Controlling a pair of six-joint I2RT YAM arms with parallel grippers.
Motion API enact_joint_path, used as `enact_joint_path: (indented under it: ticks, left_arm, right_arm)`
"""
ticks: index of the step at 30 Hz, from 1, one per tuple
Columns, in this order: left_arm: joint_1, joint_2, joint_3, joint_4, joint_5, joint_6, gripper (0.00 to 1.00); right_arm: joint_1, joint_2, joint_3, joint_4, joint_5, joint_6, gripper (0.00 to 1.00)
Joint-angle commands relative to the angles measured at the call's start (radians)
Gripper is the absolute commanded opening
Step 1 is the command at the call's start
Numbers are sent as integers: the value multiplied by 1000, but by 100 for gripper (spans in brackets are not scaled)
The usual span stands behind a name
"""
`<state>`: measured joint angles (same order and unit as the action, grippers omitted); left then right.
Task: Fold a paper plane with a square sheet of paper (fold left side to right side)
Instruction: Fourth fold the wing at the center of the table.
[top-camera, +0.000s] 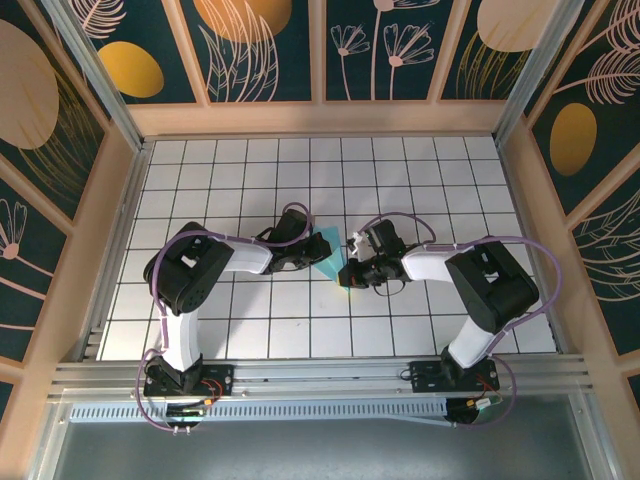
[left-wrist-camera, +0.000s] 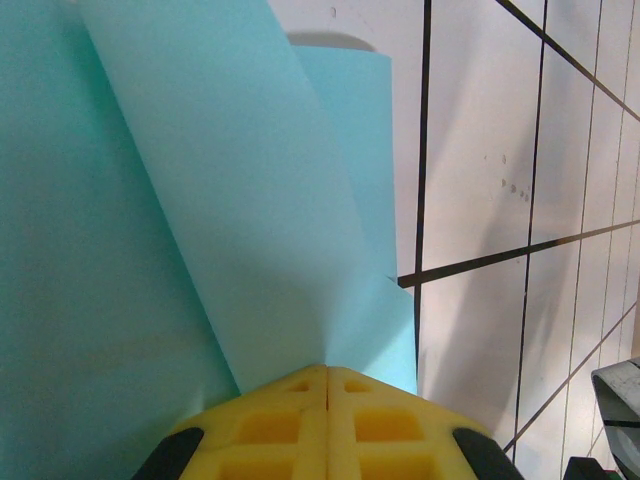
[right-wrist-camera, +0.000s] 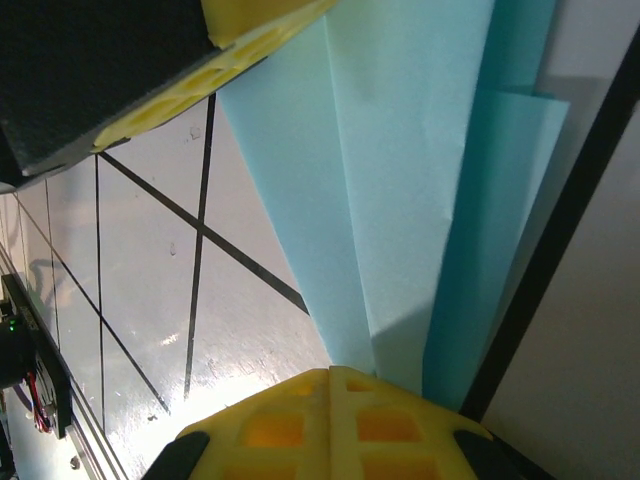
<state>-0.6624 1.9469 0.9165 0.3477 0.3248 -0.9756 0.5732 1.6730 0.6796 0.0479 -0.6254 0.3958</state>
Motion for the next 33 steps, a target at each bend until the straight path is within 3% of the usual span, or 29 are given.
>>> enact_joint_path:
  ticks: [1,33]
  left_arm:
    - [0,30,-13,-96,-54,23,7]
    - [2,25,-12,-106,-63,26,7]
  right_arm:
    - [2,3,-23,-18,20,-1,4]
    - [-4,-120,-101,-116,47,-24,4]
